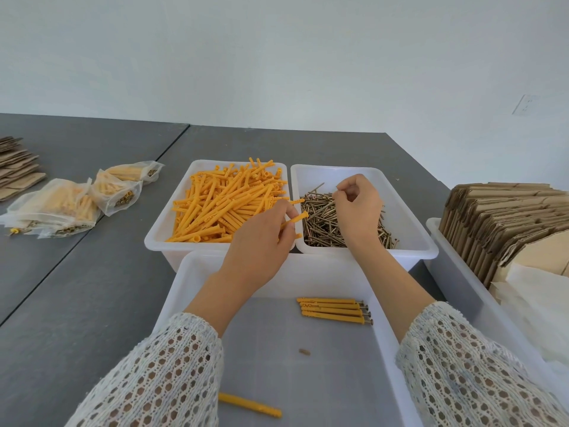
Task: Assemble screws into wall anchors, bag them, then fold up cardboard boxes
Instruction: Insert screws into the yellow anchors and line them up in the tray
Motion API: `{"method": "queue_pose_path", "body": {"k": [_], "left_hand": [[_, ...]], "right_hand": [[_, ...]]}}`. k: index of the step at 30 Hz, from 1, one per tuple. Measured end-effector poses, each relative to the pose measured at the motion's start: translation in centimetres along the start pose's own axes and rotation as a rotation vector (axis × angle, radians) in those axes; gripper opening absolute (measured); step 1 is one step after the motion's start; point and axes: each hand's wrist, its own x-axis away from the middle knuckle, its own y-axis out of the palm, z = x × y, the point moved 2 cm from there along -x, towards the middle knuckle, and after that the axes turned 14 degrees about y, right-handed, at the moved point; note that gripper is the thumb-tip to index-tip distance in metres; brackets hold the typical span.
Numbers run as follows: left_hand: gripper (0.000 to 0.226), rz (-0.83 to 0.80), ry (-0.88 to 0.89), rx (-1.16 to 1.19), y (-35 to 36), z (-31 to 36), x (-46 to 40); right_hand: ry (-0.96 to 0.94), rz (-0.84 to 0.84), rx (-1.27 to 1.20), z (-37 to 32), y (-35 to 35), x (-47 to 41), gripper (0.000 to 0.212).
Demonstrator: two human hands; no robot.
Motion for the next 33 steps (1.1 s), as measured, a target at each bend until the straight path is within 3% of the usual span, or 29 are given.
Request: {"method": "queue_pose_path", "body": {"k": [7,11,15,25,30,33], "left_hand": [[0.008,0.026,-0.007,-0.096,-0.2,-0.5,0.0],[0.007,0.057,-0.027,-0.138,-0.4,-0.6,0.0],[0.008,0.069,-0.044,-0.014,-0.4,-0.7,-0.1],[0.007,0.066,-0.029,0.021,-0.2,-0.9,-0.1],[0.007,0.099,-0.057,0.058,-0.1,-1.1,-0.2],[0.007,0.12,-0.084,0.089,-0.2,-1.0,-0.4]], "right_hand": [[0.324,-0.044,-0.464,0.3,-0.2,-0.2,0.013],[0.379,-0.122,-0.577,-0.1,-0.3,-0.1,0.012],[0.336,-0.163,-0.525,-0.5,0.1,0.4,0.017],[0.25,-0.228,-0.471,-1.0,0.8,1.3,0.007],[0.177,-0.349,-0.414,-1.6,1.0,1.8,0.004],[0.094,-0.477,-0.316,-2.1,1.3,2.4,0.015]]}}
